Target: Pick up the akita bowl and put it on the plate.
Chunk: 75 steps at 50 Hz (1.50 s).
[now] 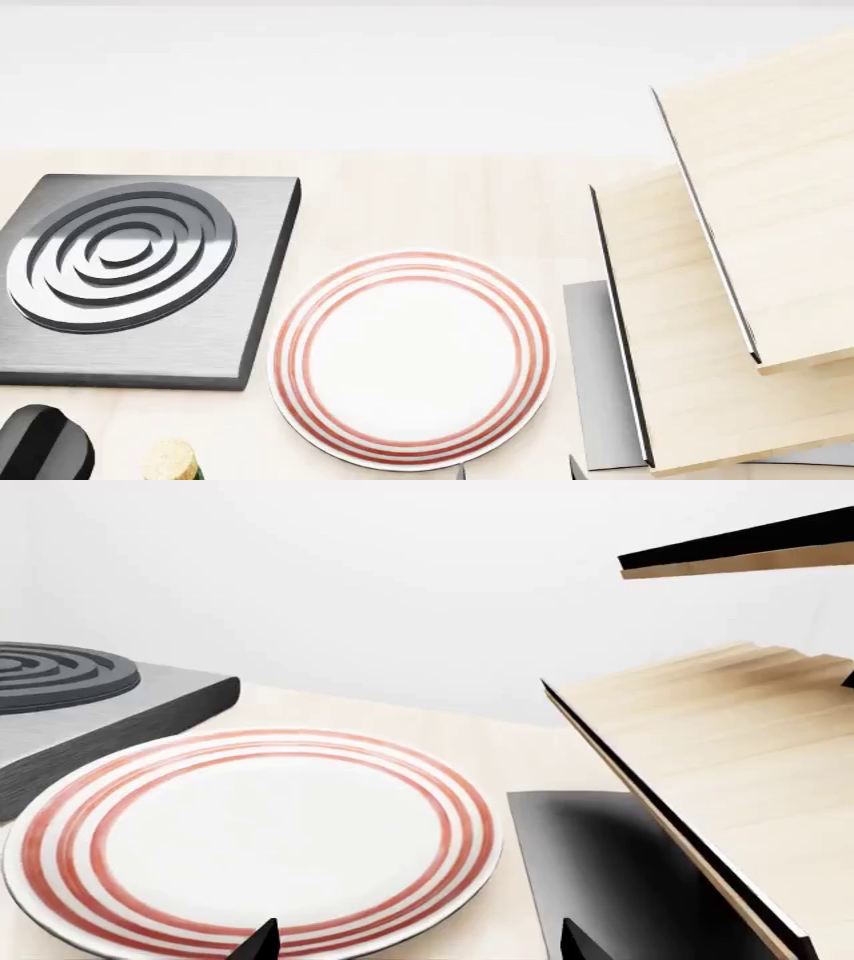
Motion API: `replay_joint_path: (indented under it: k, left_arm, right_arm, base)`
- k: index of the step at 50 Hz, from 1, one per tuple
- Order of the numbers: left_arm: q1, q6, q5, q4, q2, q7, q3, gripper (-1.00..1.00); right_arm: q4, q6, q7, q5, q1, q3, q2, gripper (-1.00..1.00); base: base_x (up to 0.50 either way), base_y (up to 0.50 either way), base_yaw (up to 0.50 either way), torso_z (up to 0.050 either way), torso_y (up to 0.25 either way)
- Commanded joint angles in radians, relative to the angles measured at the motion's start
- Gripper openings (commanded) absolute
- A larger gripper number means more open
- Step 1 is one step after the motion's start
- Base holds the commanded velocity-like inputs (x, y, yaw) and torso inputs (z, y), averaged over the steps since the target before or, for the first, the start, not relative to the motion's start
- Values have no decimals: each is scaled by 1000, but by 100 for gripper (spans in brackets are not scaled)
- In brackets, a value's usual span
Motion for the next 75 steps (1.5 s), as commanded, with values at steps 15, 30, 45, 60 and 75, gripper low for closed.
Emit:
replay_joint_path:
  k: [15,30,45,60,75]
  left_arm:
    - [-118,194,-264,-160,-288,-84,25,-100]
    - [-1672,-360,-107,-420,248,-265,1041,-100]
    - [-1773,-337,-67,-488,303,-246,1129,-100]
    - [-1745,-279,-41,-485,326,-226,1163,-100]
    - [-1718,-172,-3,-551,407,-181,1166,-100]
  right_arm:
    - [6,-7,1,6,2,-11,3,100]
    - [24,-18,-1,12,6,-16,3,100]
    - [30,-26,-2,15,7,-22,4,100]
    - [40,-29,0,17,10,-27,4,100]
    - [61,-42,-2,17,15,-36,0,100]
  base:
    - [0,0,0,0,0]
    - [0,0,0,0,0]
    - [0,0,0,0,0]
    - [0,0,0,0,1]
    - [0,0,0,0,0]
